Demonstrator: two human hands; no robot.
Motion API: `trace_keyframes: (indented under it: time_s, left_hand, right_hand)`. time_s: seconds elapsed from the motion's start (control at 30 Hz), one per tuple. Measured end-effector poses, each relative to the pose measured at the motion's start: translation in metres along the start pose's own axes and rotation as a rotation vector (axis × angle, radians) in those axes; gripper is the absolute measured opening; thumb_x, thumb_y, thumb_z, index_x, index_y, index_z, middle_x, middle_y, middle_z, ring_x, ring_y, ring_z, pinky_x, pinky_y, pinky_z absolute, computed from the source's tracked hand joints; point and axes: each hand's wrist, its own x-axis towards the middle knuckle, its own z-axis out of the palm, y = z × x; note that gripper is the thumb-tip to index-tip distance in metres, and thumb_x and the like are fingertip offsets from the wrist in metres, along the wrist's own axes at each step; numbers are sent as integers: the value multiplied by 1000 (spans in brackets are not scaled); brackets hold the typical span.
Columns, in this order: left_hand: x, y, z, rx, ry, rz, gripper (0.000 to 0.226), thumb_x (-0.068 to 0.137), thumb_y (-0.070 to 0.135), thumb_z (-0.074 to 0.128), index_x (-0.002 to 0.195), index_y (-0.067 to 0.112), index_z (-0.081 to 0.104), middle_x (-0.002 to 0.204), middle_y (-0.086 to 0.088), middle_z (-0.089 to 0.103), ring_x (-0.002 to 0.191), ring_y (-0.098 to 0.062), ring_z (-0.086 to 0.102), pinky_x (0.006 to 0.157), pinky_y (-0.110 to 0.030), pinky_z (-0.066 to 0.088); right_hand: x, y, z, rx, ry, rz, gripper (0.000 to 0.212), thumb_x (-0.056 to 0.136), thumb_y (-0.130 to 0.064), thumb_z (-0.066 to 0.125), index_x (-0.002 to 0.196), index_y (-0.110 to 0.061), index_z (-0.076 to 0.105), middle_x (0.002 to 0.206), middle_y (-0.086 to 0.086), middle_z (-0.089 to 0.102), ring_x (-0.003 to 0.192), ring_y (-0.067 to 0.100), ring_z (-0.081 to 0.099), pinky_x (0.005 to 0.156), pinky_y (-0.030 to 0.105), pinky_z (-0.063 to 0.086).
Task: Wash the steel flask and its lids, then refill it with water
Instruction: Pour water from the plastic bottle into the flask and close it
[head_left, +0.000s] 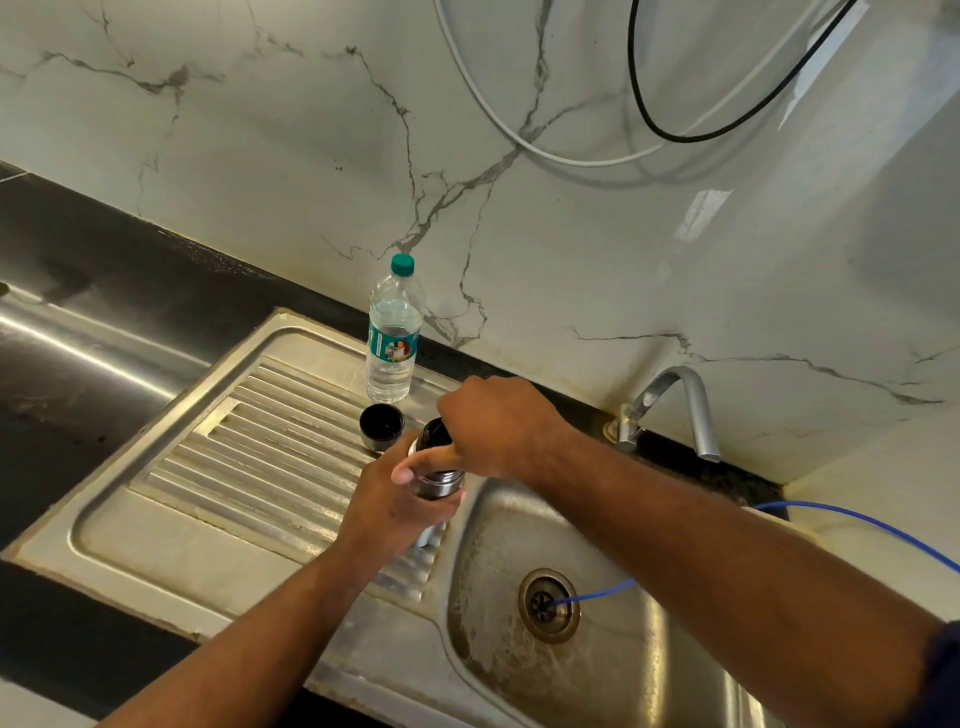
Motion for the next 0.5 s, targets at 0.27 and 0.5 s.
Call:
trace_keyframes:
  time_s: [0.27, 0.5]
  left_hand:
    - [-2, 13, -4, -4, 3, -8, 70, 67, 25, 94, 118, 43, 50, 85, 28, 63, 78, 18, 63, 63, -3, 46]
    - [0, 12, -3, 32, -4, -22, 63, 66, 32, 95, 112, 39, 52, 84, 24, 66, 74, 8, 65, 65, -8, 46]
  right_hand:
    - [-1, 18, -5, 242, -61, -281, 53, 89, -23, 75, 139, -32, 58, 118, -7, 57, 111, 14, 54, 89, 34, 51]
    - [-2, -4, -4, -11, 88, -45, 43, 94, -67, 54, 91, -24, 55, 68, -7, 41, 57, 9, 41, 48, 28, 29]
